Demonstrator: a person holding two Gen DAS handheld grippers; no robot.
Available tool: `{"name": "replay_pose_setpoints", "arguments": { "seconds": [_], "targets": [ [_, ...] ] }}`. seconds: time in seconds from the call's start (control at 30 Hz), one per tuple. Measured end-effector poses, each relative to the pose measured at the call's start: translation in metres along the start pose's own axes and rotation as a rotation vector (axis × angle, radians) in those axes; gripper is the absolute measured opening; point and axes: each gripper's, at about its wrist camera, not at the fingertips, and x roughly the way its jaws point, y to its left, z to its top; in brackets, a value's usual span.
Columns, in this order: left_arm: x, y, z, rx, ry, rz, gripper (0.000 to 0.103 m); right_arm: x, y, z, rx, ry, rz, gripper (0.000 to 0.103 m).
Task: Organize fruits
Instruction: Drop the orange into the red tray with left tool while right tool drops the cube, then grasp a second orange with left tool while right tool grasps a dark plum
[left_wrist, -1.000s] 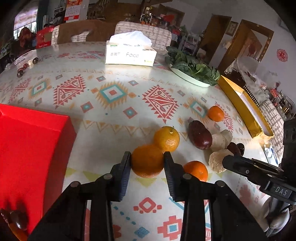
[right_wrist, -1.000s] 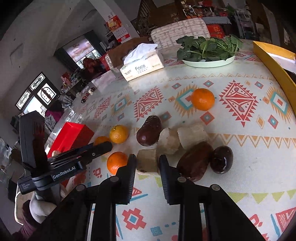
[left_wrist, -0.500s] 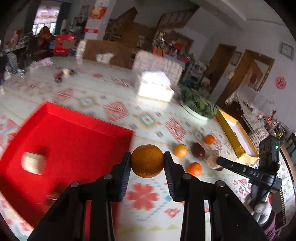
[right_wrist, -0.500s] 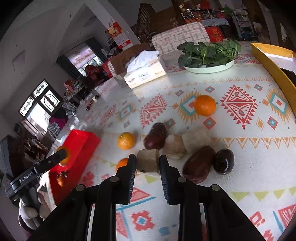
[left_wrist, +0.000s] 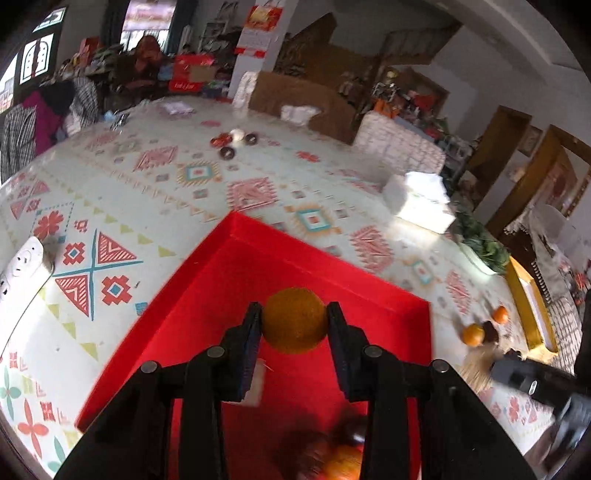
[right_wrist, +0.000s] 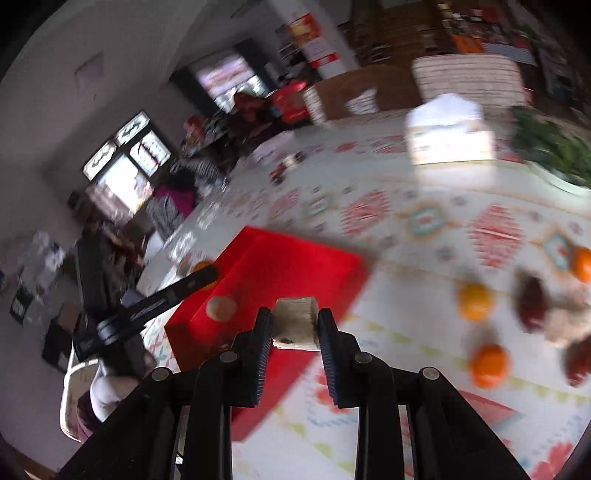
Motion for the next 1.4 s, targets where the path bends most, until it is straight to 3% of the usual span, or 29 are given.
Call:
{"name": "replay_pose_setpoints", "arguments": {
  "seconds": [0.3,0.37,0.43,0.57,0.67,0.73,0.9,1.0,1.23,1.4],
  "targets": [
    [0.027,0.023,0.001,-0.068,0.064,-0.007,0.034,0.085,0.027,-0.001,-0.084,0.105,-0.085,0.029],
    [0.025,0.025,0.001,-0.08,0.057,-0.02,0.038,0.094,0.026,0.001,-0.091,0.11,-0.09,0.029],
    [0.018,0.027,0.002,-0.099,0.041,-0.039,0.05,0.098,0.027,0.001,-0.095,0.099,-0.099,0.029],
    [-0.001,0.028,0.002,-0.115,0.0,-0.05,0.053,0.09,0.028,0.004,-0.082,0.074,-0.089,0.05],
    [-0.025,0.019,0.001,-0.099,-0.044,-0.06,0.056,0.072,0.03,0.008,-0.077,0.037,-0.077,0.05],
    [-0.045,0.009,-0.002,-0.083,-0.083,-0.074,0.064,0.053,0.029,0.01,-0.084,0.001,-0.081,0.051],
    [-0.079,-0.023,-0.011,-0.047,-0.128,-0.141,0.068,-0.013,0.012,0.007,-0.098,-0.116,-0.146,0.064],
    [-0.091,-0.05,-0.02,-0.001,-0.129,-0.177,0.075,-0.058,-0.015,0.0,-0.067,-0.184,-0.191,0.073],
    [-0.085,-0.121,-0.048,0.117,-0.074,-0.252,0.079,-0.155,-0.113,-0.034,0.116,-0.235,-0.341,0.076],
    [-0.053,-0.162,-0.071,0.157,0.02,-0.292,0.079,-0.171,-0.16,-0.058,0.185,-0.183,-0.447,0.076]
  ]
}}
